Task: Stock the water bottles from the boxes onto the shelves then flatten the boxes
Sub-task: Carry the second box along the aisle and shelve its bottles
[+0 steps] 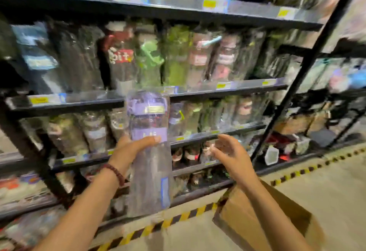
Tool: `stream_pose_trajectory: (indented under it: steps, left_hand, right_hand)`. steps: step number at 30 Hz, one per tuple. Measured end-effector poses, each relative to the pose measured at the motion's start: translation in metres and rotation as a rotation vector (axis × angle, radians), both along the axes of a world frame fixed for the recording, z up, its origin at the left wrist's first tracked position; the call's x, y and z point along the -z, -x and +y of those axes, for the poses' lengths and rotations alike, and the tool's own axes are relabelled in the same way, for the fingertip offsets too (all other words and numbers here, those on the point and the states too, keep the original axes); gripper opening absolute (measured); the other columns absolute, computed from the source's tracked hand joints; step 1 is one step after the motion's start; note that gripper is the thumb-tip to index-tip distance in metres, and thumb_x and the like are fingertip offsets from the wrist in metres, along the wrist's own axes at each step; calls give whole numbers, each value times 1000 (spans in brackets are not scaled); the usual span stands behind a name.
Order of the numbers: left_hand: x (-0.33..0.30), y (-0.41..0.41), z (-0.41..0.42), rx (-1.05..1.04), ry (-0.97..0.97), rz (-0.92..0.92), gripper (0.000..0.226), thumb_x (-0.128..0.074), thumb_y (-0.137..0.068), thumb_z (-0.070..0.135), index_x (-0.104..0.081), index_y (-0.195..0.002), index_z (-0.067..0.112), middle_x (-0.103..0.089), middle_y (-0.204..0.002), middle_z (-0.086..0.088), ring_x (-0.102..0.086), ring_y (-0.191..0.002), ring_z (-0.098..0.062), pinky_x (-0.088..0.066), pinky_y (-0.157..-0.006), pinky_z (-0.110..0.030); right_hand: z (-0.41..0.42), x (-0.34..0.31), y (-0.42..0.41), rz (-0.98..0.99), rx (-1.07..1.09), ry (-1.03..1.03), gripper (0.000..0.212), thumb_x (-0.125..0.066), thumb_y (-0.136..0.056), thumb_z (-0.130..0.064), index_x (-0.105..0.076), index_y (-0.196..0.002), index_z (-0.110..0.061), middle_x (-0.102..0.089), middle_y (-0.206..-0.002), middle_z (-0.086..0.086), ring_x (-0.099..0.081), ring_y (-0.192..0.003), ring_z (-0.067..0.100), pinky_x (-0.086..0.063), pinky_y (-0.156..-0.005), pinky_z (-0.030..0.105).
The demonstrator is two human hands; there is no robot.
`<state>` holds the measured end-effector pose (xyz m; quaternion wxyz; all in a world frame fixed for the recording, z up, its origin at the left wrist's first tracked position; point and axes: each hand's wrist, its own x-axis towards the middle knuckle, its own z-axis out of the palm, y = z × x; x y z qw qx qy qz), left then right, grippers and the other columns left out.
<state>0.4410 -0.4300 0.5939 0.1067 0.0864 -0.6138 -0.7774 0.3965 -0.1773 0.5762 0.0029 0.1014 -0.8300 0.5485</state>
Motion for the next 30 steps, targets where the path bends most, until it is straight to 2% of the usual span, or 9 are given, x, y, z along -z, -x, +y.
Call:
stream_pose_trajectory:
  steps: [2, 5, 10, 14, 16, 21, 24, 27, 30]
  left_hand:
    - [-8, 40, 46, 29, -14, 17, 53, -79, -30, 33, -72, -80, 17, -74, -78, 3, -69, -69, -12, -54, -72, -28]
    - [-19, 93, 112, 88, -3, 53, 53, -80, -35, 32, -73, -85, 18, -74, -83, 1, -70, -74, -15, -53, -75, -31]
    - [-31, 165, 194, 147, 38, 112, 49, -83, -40, 25, -71, -87, 21, -74, -84, 2, -70, -77, -15, -55, -74, -32]
    - [-41, 225, 231, 109, 102, 160, 72, -85, -39, 34, -66, -106, 20, -72, -102, -4, -68, -96, -22, -52, -90, -43]
    - [-44, 253, 244, 75, 117, 191, 69, -85, -38, 35, -66, -104, 26, -71, -106, -4, -67, -99, -23, -51, -92, -45]
    - [-38, 321, 270, 69, 163, 225, 71, -85, -38, 36, -63, -105, 27, -71, -106, 0, -68, -98, -17, -53, -90, -41]
    - [-35, 366, 281, 85, 195, 236, 79, -86, -40, 35, -61, -114, 20, -70, -108, 0, -67, -99, -16, -53, -91, -41]
    - [-37, 406, 294, 91, 219, 244, 72, -87, -41, 29, -64, -109, 23, -72, -102, 4, -68, -95, -11, -55, -86, -31]
    - [-40, 442, 309, 99, 202, 243, 80, -85, -38, 35, -63, -113, 17, -71, -104, 1, -68, -96, -14, -54, -81, -27]
  right_hand:
    - [49, -6, 32, 26, 69, -21, 38, -67, -87, -26, -52, -123, -23, -61, -112, -9, -59, -104, 6, -47, -80, 16]
    - [112, -15, 79, 91, 141, -79, 41, -66, -87, -26, -54, -125, -15, -60, -111, -5, -58, -102, 11, -47, -88, 28]
    - [181, -35, 152, 141, 212, -170, 42, -65, -88, -26, -53, -126, -14, -56, -110, -5, -54, -98, 9, -45, -88, 28]
    - [216, -42, 215, 142, 219, -243, 46, -63, -89, -29, -50, -130, -13, -58, -119, -1, -55, -111, 16, -46, -93, 32]
    - [227, -42, 247, 154, 217, -289, 49, -62, -89, -30, -48, -133, -14, -56, -128, 2, -52, -117, 18, -44, -96, 33]
    - [240, -32, 328, 199, 187, -388, 52, -61, -90, -30, -46, -136, -13, -52, -135, 4, -49, -122, 18, -41, -100, 32]
    - [242, -28, 378, 235, 169, -420, 53, -62, -90, -29, -45, -136, -10, -52, -134, 7, -49, -122, 19, -39, -98, 28]
    - [245, -29, 425, 256, 123, -473, 54, -62, -90, -29, -43, -137, -9, -48, -138, 9, -45, -127, 20, -35, -101, 28]
    - [252, -31, 465, 279, 100, -510, 55, -61, -91, -27, -41, -139, -9, -47, -139, 8, -42, -129, 22, -33, -103, 29]
